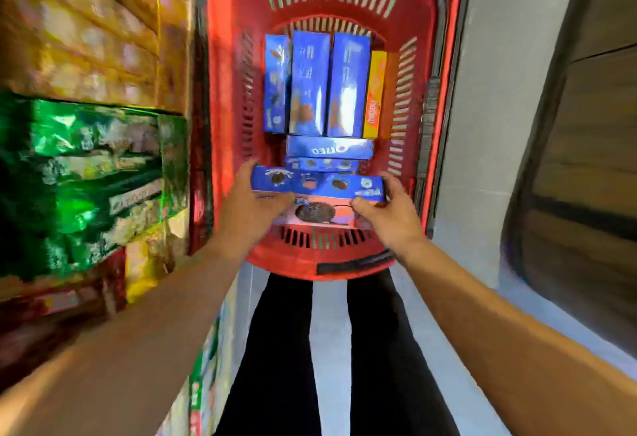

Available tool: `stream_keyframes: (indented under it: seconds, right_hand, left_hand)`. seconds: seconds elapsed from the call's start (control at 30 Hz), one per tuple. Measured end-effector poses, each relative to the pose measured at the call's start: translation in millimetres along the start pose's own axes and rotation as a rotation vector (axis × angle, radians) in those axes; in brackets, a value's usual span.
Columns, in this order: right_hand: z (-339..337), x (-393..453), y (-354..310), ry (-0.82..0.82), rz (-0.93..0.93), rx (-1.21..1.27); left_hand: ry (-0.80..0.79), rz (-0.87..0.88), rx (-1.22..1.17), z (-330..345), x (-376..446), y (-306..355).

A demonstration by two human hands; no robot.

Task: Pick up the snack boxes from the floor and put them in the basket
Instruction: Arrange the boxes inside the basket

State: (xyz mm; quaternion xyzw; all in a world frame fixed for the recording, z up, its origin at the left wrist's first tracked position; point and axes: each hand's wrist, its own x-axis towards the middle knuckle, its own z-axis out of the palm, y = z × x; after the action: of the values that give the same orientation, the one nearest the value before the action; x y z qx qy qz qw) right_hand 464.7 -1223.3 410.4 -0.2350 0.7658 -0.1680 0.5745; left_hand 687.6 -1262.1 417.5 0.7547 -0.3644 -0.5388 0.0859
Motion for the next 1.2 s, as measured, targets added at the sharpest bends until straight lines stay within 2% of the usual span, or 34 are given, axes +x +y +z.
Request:
stream_keyframes:
  seconds: [0.2,0.37,0.47,0.53,0.67,0.77,0.93,1.0,1.1,1.2]
  right_hand:
    - [35,108,59,0.088,-0.040,-0.172]
    - [61,154,104,0.242,-0.151,-0.342]
    - [74,171,118,0.332,-0.229,-0.344]
    - [79,179,123,0.393,-0.290,-0.374]
    - [84,175,128,0.365,-0.262,-0.453]
    - [74,145,118,0.288,-0.194,-0.456]
    - [34,43,60,0.145,-0.173,-0.504]
    - [10,-7,31,0.164,-0.200,-0.509]
    - [-29,-84,-1,0.206,-0.224,-0.490]
    - [-65,-147,-19,0.278,-0.229,-0.449]
  left_hand:
    - [0.108,0.094,0.090,62,94,-64]
    - [0.215,0.130,0.096,110,133,-105]
    - [0.270,0.124,0.113,131,152,-116]
    - [0.284,0.099,0.146,142,163,-122]
    - [0.228,0.064,0.207,143,165,-131]
    - [0.170,0.081,0.229,122,142,-108]
    - [0.048,0.265,0.275,72,56,-10]
    - [-0.032,0.322,0.343,48,18,31]
    - [-0.245,0.386,0.558,18,-46,82]
    - [-0.367,0.497,0.710,2,-109,119]
